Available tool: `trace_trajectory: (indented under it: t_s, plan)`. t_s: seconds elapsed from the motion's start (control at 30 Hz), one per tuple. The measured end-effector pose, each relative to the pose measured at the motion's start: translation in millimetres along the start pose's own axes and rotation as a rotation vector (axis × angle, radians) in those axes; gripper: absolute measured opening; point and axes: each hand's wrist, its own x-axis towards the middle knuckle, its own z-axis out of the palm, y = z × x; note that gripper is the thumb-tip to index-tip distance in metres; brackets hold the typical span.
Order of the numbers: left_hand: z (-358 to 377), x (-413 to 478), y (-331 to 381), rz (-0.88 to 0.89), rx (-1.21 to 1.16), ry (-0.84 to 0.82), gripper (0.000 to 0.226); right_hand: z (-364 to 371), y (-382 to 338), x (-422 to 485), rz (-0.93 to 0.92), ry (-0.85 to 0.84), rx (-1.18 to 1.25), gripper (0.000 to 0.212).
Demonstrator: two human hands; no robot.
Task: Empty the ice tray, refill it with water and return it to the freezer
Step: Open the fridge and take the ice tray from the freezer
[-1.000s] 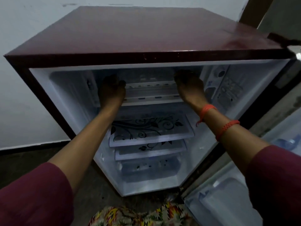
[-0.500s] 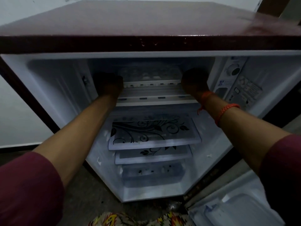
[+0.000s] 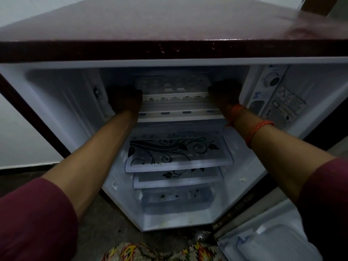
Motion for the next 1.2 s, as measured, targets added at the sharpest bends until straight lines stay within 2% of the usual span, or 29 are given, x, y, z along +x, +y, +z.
trace_trajectory:
  t_s: [0.1,0.2,0.23,0.37,0.53,0.63,0.73,0.8,0.93,1.03,1.2]
  plan:
    - [-2.3,-6.1,-2.3,0.026,-0.109,0.066,0.04,-2.0,0.6,-9.5,-0.003,0.023,0.06,0.042]
    - [-4.5,-6.9,-1.9,-0.043,-0.11,0.021,0.043,-5.4,1.4,-16.2,0.029,0.036,0.195,0.041]
    - [-5.1,-5.9,-2.4,-0.07,-0.186,0.041,0.043,-6.9,2.4,-19.1,0.024,0.037,0.232,0.041]
    - [-9.1,-17.0,-1.6,-0.033,-0.17,0.135,0.018,-11.0,4.6,-30.6,0.043,0.076,0.323,0.034]
    - [-14.5,-32.5,-1.1,-0.034,-0.254,0.16,0.034,-16.9,3.5,-50.1,0.054,0.114,0.347,0.034]
    - [-17.4,-35.3,-2.4,-0.039,-0.293,0.081,0.043,-21.0,3.1,-58.1,0.062,0.102,0.353,0.03]
    - [-24.1,-44.3,-3.6,-0.045,-0.339,0.114,0.039,-25.8,3.0,-65.9,0.095,0.112,0.416,0.028]
    - [-29.0,-52.8,-5.0,-0.041,-0.381,0.138,0.036,-28.2,3.7,-74.2,0.099,0.114,0.418,0.034]
    - [-40.6,-71.6,-6.7,-0.045,-0.487,0.078,0.038,-32.0,5.4,-94.7,0.091,0.124,0.482,0.035]
    - [-50.8,-89.5,-8.6,-0.033,-0.491,0.047,0.039,-35.2,6.0,-112.1,0.162,0.132,0.571,0.036]
    - [-67.7,-119.8,-15.9,-0.05,-0.519,0.027,0.04,-39.0,8.9,-148.7,0.227,0.197,0.575,0.035]
